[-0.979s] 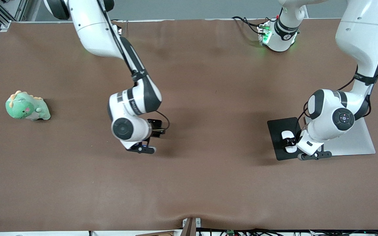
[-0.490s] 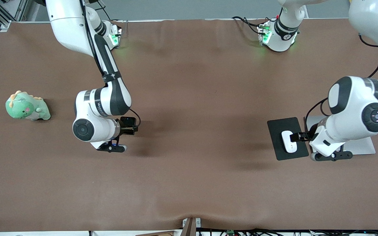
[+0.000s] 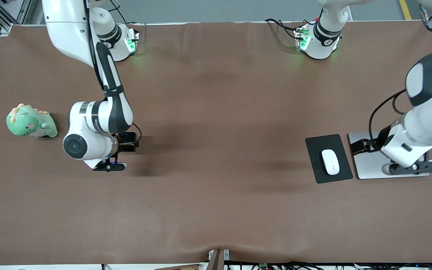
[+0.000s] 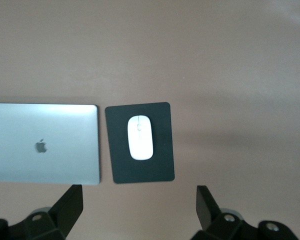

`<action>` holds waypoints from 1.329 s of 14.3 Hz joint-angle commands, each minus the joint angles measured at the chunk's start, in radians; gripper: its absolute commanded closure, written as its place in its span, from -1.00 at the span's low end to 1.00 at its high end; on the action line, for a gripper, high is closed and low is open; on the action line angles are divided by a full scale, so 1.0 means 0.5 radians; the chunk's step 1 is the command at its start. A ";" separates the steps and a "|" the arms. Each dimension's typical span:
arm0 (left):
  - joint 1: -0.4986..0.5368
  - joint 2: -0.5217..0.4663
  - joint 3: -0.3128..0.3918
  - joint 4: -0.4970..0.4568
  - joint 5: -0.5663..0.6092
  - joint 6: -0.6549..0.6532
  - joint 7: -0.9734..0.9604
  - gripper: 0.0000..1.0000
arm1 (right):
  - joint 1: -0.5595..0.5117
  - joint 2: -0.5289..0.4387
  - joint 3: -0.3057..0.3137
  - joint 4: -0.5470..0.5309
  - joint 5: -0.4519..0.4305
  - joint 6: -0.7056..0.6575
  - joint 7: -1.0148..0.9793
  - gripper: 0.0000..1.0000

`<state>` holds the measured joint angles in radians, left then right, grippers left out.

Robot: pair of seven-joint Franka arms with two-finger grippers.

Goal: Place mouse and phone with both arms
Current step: 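Withdraw the left gripper while the right gripper carries the phone toward the plush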

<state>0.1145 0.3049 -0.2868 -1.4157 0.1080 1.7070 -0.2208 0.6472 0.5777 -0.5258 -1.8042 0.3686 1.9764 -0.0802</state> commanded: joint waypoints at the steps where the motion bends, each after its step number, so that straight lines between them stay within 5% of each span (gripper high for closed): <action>1: 0.026 -0.189 -0.018 -0.046 0.020 -0.164 0.052 -1.00 | 0.012 -0.106 -0.050 -0.202 -0.028 0.124 -0.134 1.00; 8: 0.032 -0.407 -0.018 -0.080 -0.016 -0.377 0.058 -1.00 | -0.162 -0.131 -0.123 -0.392 -0.028 0.308 -0.481 1.00; 14: -0.164 -0.561 0.205 -0.255 -0.152 -0.328 0.086 -1.00 | -0.346 -0.118 -0.120 -0.493 -0.025 0.333 -0.607 1.00; 19: -0.214 -0.628 0.245 -0.350 -0.148 -0.315 0.089 -1.00 | -0.444 -0.106 -0.117 -0.595 -0.010 0.474 -0.744 1.00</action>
<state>0.0158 0.0377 -0.1837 -1.5350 0.0480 1.5293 -0.1987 0.4598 0.5731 -0.5988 -2.0581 0.3686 2.1983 -0.4128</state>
